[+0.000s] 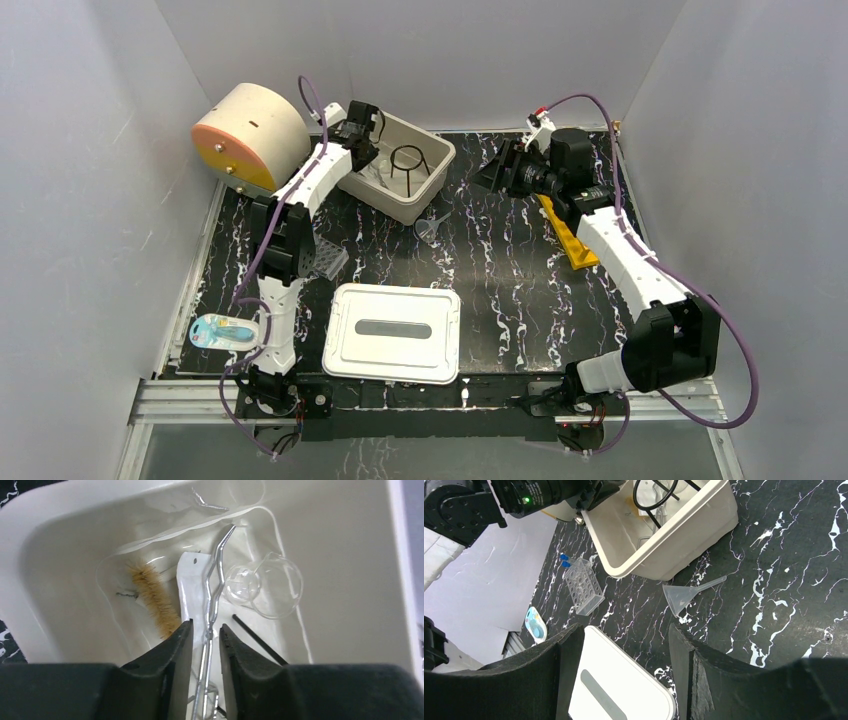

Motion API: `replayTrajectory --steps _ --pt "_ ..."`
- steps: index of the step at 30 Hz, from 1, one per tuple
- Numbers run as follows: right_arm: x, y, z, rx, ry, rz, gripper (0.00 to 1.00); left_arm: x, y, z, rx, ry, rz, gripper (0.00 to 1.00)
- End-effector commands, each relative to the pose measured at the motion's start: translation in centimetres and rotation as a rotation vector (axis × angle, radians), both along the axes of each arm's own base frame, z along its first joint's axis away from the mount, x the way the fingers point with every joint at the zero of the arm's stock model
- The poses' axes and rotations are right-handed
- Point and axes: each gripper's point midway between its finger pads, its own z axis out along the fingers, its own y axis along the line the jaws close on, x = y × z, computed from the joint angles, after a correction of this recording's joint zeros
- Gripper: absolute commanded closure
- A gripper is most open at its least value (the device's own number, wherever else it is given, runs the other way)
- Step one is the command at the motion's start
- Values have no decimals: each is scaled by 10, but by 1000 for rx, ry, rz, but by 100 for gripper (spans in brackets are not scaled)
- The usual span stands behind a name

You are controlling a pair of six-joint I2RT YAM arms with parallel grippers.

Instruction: Organize the chemistry lab equipment

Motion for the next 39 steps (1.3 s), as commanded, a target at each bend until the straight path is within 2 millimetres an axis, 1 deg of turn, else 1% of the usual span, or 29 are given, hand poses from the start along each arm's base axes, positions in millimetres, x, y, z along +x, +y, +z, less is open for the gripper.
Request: replayTrajectory --steps 1,2,3,5,9,13,15,16,18,20,21,24,26,28,29,30,35,39 --pt "5 2 27 2 -82 16 29 7 10 48 27 -88 38 71" --pt "6 2 26 2 -78 16 29 7 9 53 25 -97 28 70" --pt "7 1 24 -2 -67 7 29 11 3 66 27 -130 -33 66" --pt "11 -4 17 -20 -51 -30 29 17 -3 86 46 -179 -118 50" --pt "17 -14 -9 -60 18 -109 29 12 -10 124 59 -241 -229 40" --pt "23 -23 -41 -83 138 -207 30 -4 -18 157 60 -293 -343 29" --pt "24 -24 -59 -85 203 -243 30 -17 -20 168 69 -305 -394 23" --pt "25 -22 -70 -83 245 -252 30 -26 -20 175 65 -314 -420 20" --pt "26 -17 -83 -81 302 -259 30 -41 -21 181 62 -320 -468 15" --pt "27 -8 -97 -78 352 -257 31 -57 -25 187 50 -336 -540 5" --pt "27 -4 -104 -79 376 -258 32 -66 -30 190 42 -349 -599 2" --pt "30 10 -122 -67 427 -270 34 -95 -40 193 6 -374 -727 2" --pt "33 22 -132 -48 461 -273 37 -114 -44 200 -15 -403 -783 2" --pt "34 33 -142 -34 505 -278 41 -127 -43 195 -32 -403 -799 2" --pt "35 39 -147 -29 527 -285 43 -133 -43 189 -47 -393 -808 2" --pt "37 41 -152 -28 549 -306 43 -140 -44 186 -60 -390 -821 2" --pt "39 41 -186 -48 685 -454 43 -160 -48 179 -120 -369 -849 2" --pt "46 40 -203 -84 731 -536 44 -166 -37 180 -77 -366 -825 2"
